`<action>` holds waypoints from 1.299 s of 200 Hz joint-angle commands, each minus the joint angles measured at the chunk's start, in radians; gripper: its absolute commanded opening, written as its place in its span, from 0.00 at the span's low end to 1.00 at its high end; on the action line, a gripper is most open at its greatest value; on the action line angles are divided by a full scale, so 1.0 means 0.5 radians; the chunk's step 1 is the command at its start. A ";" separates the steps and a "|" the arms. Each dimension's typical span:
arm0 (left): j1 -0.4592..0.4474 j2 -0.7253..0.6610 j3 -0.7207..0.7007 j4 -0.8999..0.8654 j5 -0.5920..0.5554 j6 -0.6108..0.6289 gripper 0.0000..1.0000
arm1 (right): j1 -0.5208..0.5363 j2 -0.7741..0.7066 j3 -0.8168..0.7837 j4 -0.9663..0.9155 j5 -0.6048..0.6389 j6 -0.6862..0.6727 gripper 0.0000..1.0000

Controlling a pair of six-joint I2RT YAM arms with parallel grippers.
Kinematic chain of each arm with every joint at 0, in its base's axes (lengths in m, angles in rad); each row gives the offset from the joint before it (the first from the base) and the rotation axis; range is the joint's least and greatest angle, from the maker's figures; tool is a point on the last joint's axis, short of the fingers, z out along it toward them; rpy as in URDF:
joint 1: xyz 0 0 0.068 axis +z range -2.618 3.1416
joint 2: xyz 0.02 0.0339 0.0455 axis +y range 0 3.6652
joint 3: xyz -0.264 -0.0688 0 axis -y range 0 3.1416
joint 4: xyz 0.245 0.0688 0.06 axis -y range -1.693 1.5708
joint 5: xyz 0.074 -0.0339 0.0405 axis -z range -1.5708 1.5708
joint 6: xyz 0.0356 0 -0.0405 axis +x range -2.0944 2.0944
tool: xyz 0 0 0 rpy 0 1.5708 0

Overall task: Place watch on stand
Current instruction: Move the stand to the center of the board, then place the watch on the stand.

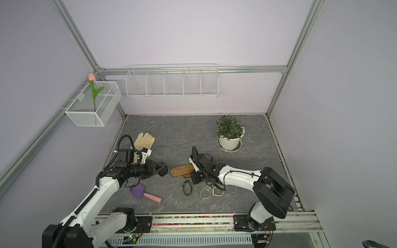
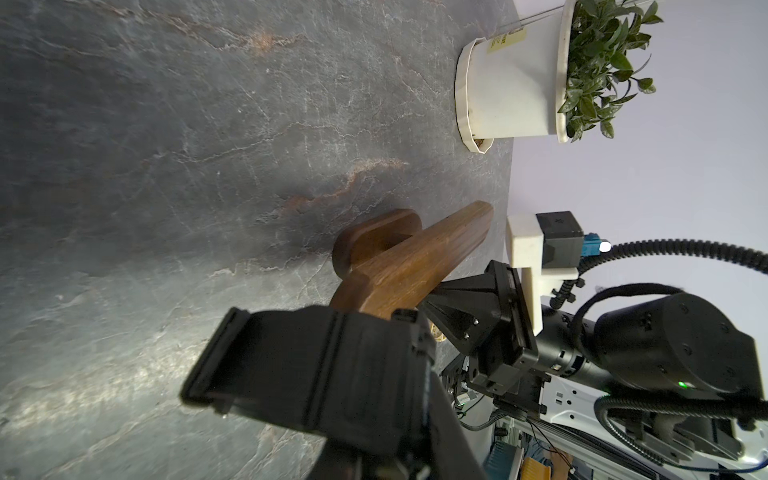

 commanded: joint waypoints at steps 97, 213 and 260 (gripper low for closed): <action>0.007 0.126 0.294 -0.262 0.006 0.312 0.00 | -0.093 0.191 0.190 0.106 -0.105 -0.062 0.07; -0.223 0.127 0.055 0.100 0.002 0.056 0.00 | -0.207 -0.561 0.054 -0.545 0.344 -0.209 0.07; -0.278 0.151 0.038 0.169 -0.026 0.032 0.00 | -0.526 -0.531 0.091 -0.520 0.410 -0.262 0.07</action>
